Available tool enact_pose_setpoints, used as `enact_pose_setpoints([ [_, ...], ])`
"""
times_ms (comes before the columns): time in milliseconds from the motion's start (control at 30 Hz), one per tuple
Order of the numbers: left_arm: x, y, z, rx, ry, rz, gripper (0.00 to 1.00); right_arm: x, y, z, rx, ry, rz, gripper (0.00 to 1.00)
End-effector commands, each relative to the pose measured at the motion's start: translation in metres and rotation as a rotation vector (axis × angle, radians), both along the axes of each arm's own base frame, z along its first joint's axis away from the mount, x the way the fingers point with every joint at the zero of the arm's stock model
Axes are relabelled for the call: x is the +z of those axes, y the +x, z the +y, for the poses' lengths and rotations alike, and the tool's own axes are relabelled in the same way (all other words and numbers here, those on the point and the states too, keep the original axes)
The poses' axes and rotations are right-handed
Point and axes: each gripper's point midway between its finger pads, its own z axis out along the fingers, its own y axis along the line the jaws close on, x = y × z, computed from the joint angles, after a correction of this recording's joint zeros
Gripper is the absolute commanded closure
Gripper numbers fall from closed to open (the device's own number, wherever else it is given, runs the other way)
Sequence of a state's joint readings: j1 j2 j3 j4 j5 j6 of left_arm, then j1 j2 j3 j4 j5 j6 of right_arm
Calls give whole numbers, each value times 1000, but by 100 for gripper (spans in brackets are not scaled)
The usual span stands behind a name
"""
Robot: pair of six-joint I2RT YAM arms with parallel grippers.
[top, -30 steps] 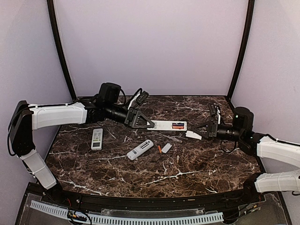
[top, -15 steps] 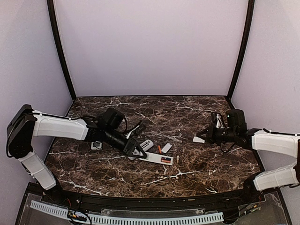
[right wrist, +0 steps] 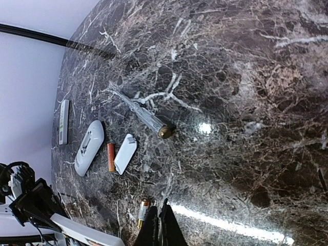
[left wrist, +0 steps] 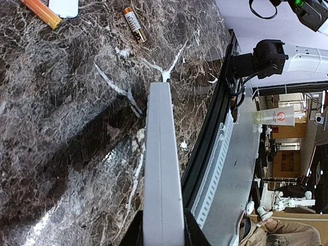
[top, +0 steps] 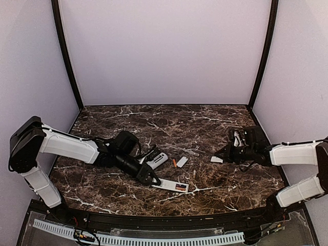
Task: Unload the batteries from the remote control
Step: Place the remote control at the center of the board.
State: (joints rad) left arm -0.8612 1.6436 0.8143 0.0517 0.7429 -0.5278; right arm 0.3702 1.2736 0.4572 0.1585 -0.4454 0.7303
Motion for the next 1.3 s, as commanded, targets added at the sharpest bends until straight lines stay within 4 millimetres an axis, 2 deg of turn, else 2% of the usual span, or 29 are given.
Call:
enact_pose_setpoints([
  [0, -30, 0, 11, 29, 92, 27, 98, -10, 2, -7, -19, -32, -24, 92],
  [200, -51, 2, 16, 45, 156, 34, 85, -19, 0, -13, -36, -61, -11, 72],
  [267, -57, 4, 18, 51, 176, 32, 77, -21, 1, -14, -40, -70, -8, 65],
  [400, -64, 8, 23, 73, 219, 13, 66, -21, 2, -15, -38, -95, -4, 52],
  [533, -72, 9, 31, 95, 263, 4, 56, -15, 4, -15, -27, -107, -11, 46],
  [633, -75, 11, 37, 117, 290, -10, 46, -11, 4, -15, -23, -110, -18, 46],
  [767, -69, 18, 44, 152, 320, -55, 32, -3, 2, -16, -17, -120, -28, 47],
  [900, -49, 31, 54, 210, 327, -125, 19, 8, -3, -18, 13, -151, -54, 45],
  [1000, -34, 42, 65, 262, 337, -148, 13, 19, -4, -17, 48, -169, -84, 42],
  [1033, -18, 53, 65, 286, 312, -172, 12, 23, -4, -16, 62, -170, -97, 40],
  [1067, -11, 56, 68, 293, 314, -171, 11, 27, -3, -14, 73, -171, -107, 39],
  [1100, 10, 73, 68, 317, 275, -205, 10, 30, -2, -12, 87, -170, -116, 38],
  [1133, 19, 76, 70, 301, 265, -214, 9, 32, 0, -9, 104, -172, -120, 38],
  [1167, 45, 97, 69, 331, 221, -254, 9, 33, 3, -7, 114, -181, -121, 37],
  [1200, 65, 107, 68, 319, 194, -295, 8, 32, 5, -4, 126, -196, -118, 38],
  [1233, 76, 123, 75, 346, 187, -316, 8, 30, 7, -1, 136, -218, -115, 39],
  [1267, 95, 134, 76, 343, 168, -363, 8, 26, 10, 3, 146, -240, -110, 40],
])
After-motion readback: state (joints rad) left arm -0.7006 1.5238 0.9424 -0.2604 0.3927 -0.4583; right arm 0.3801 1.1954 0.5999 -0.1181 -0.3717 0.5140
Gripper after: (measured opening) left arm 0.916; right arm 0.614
